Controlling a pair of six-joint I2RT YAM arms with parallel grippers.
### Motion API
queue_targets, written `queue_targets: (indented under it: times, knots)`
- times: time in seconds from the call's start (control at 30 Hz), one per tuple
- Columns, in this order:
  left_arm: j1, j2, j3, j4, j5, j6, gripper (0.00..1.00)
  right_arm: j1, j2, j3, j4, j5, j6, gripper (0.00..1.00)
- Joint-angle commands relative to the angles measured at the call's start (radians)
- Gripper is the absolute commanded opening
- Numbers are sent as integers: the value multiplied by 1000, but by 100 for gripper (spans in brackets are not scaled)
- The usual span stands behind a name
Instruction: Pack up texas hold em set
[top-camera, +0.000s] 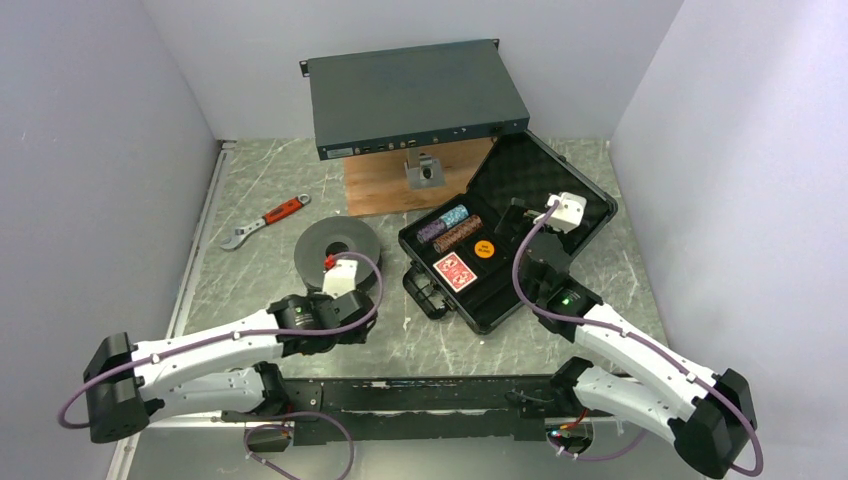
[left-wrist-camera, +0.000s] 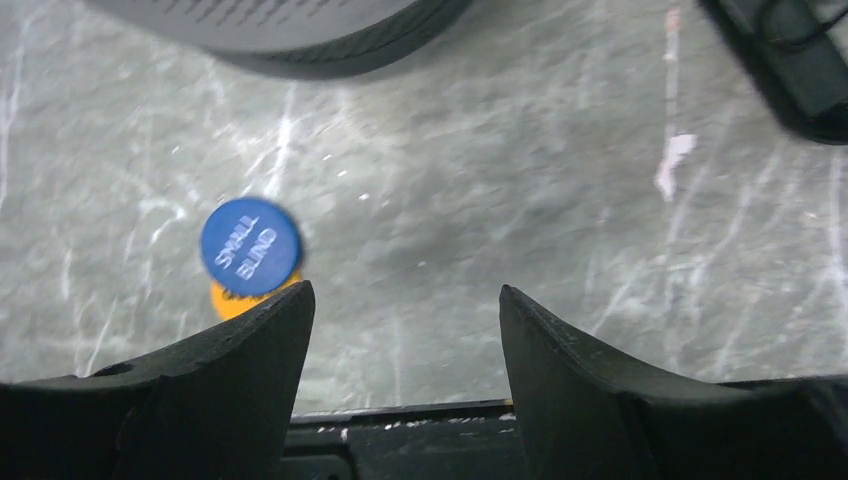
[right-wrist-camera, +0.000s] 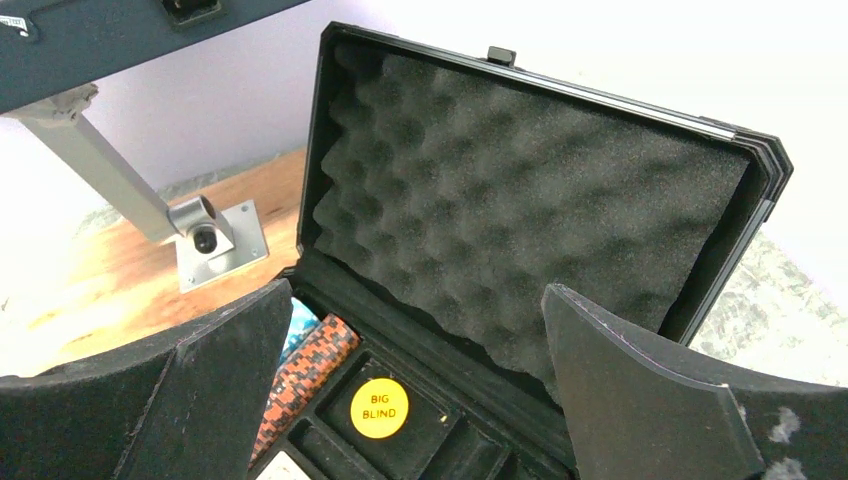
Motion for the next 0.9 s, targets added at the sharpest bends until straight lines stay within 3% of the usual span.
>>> queue_targets:
  times: [0.0,0.13,0.33,0.87]
  knots:
    - [-4,-73,-46,-193,-80,-213,72,0,6,20,10,-5,12,100]
    - [-4,-134,-110,-243,-91,-313,70,0,9,19,9,-8,13,100]
    - [22,-169,-155,-232,-74,-320,70,0,18,28,-5,-24,15,100]
    - [345,-94,-182,-13,57,-101,68,0,19,25,-9,-35,16,100]
